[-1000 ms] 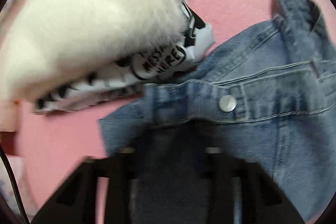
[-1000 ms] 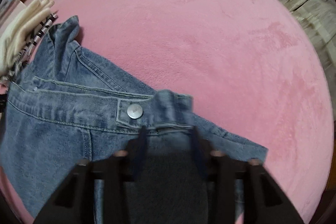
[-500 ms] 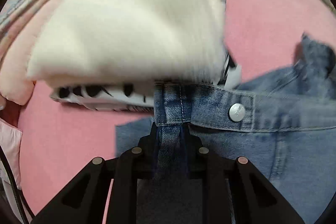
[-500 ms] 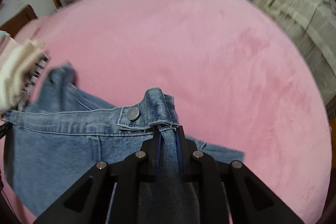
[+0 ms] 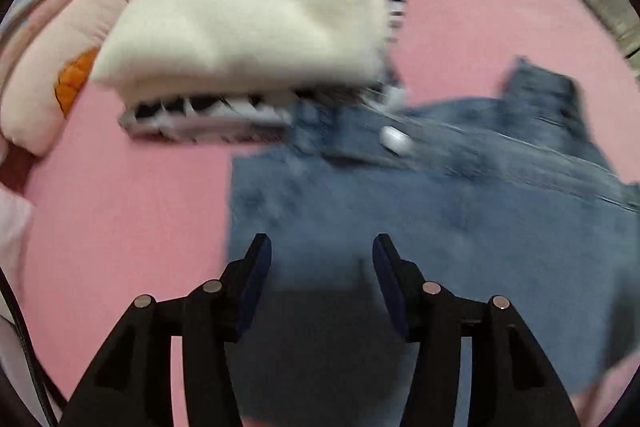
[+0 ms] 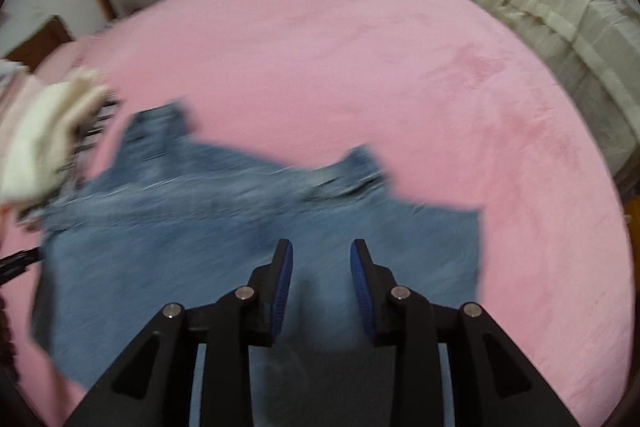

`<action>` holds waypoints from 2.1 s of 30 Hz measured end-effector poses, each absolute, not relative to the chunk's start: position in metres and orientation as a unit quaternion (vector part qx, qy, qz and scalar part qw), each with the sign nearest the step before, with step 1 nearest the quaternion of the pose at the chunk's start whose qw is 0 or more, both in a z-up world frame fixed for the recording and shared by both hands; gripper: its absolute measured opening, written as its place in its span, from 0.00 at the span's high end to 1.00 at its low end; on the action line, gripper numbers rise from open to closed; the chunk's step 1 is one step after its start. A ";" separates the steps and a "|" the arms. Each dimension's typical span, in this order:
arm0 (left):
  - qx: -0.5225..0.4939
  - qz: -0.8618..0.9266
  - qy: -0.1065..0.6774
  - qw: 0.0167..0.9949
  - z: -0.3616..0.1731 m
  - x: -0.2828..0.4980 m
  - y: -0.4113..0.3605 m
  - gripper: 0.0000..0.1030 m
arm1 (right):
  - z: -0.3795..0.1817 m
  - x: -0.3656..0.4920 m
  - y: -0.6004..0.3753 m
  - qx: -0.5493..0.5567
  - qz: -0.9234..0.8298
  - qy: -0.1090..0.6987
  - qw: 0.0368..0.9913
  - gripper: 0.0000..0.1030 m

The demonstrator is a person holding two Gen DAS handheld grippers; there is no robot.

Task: Fold large clothes

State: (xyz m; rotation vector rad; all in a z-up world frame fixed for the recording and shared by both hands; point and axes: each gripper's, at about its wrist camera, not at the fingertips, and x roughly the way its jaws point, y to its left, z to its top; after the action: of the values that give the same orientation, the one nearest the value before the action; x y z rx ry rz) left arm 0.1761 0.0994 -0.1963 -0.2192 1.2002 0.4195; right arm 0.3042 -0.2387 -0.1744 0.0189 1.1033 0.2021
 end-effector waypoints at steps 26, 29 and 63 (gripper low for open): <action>-0.144 0.211 0.564 0.785 -0.237 0.097 0.097 0.30 | -0.230 0.247 -0.328 -0.058 -0.037 0.557 0.828 0.39; -0.147 0.214 0.569 0.780 -0.235 0.097 0.096 0.30 | -0.231 0.249 -0.321 -0.064 -0.050 0.557 0.827 0.39; -0.190 0.136 0.539 0.809 -0.122 0.025 0.072 0.30 | -0.122 0.152 -0.233 -0.025 0.036 0.485 0.873 0.39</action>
State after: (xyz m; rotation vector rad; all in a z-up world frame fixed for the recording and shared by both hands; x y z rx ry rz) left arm 0.0255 0.0722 -0.1220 -0.4067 1.1530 0.2903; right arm 0.1523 -0.2326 -0.1225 -0.0530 1.0141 0.0743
